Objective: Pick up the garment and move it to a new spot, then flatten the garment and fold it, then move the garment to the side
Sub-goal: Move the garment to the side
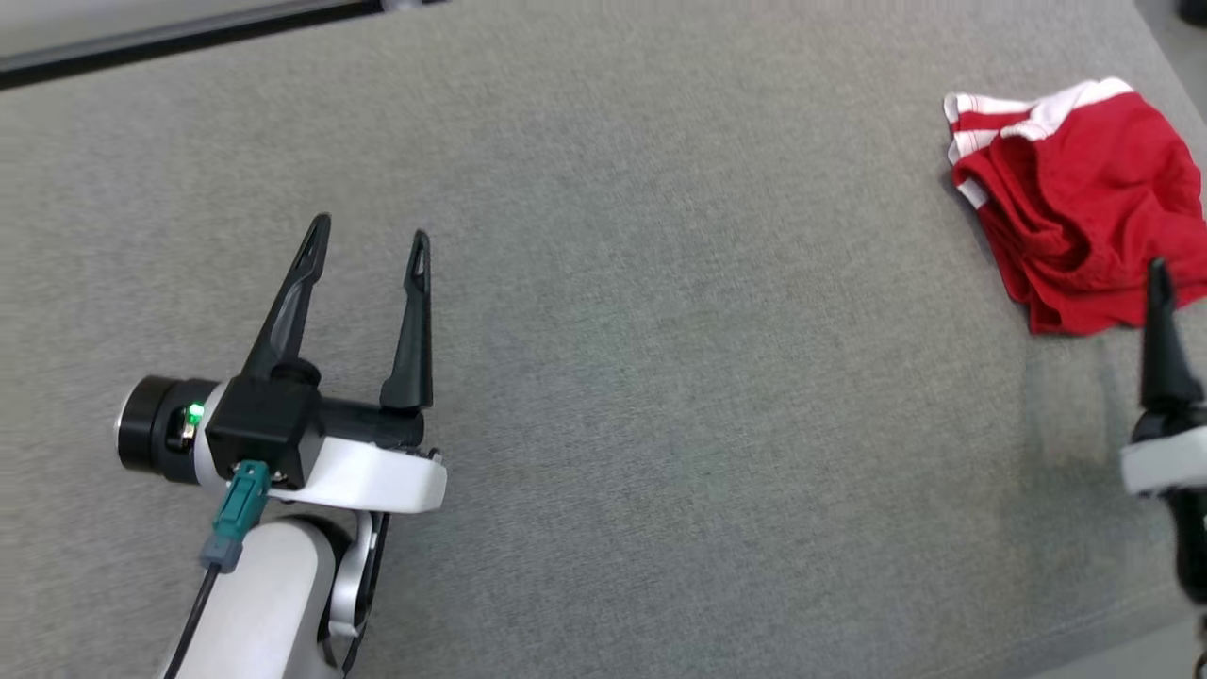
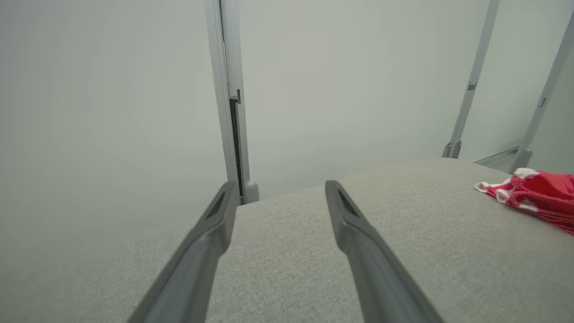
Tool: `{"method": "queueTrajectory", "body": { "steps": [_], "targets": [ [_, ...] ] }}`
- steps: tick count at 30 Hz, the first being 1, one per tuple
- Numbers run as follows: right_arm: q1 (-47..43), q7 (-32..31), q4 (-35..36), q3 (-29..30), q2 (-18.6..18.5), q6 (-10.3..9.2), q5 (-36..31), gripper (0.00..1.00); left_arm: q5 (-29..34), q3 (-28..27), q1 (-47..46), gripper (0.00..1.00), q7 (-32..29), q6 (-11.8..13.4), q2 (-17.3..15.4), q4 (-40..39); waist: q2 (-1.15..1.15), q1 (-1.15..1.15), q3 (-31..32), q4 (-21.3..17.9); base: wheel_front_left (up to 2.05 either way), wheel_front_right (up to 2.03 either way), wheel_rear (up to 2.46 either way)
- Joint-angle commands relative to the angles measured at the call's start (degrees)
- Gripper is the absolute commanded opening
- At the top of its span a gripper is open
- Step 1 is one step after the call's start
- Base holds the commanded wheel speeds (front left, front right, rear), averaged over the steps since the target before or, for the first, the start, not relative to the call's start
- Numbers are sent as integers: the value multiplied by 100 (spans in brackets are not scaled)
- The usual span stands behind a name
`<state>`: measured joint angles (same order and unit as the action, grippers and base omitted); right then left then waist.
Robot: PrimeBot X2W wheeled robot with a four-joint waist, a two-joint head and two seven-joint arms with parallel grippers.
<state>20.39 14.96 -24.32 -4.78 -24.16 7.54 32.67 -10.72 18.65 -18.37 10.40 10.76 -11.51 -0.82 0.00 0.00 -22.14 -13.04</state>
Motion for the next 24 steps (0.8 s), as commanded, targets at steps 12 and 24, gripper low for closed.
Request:
{"method": "queueTrajectory", "body": {
  "steps": [12, 24],
  "targets": [
    [-1134, -212, 1378, -50, 598, -10, -837, 100, -407, -458, 920, 100, 247, 288, -119, 291, 0, 0, 940, 1165, 0, 0, 0],
    [-1958, -896, 2195, 302, 870, -9, -1206, 100, -770, -517, 1546, 100, 212, 136, -193, 523, 0, 0, 1572, 1667, 0, 0, 0]
  ]
}}
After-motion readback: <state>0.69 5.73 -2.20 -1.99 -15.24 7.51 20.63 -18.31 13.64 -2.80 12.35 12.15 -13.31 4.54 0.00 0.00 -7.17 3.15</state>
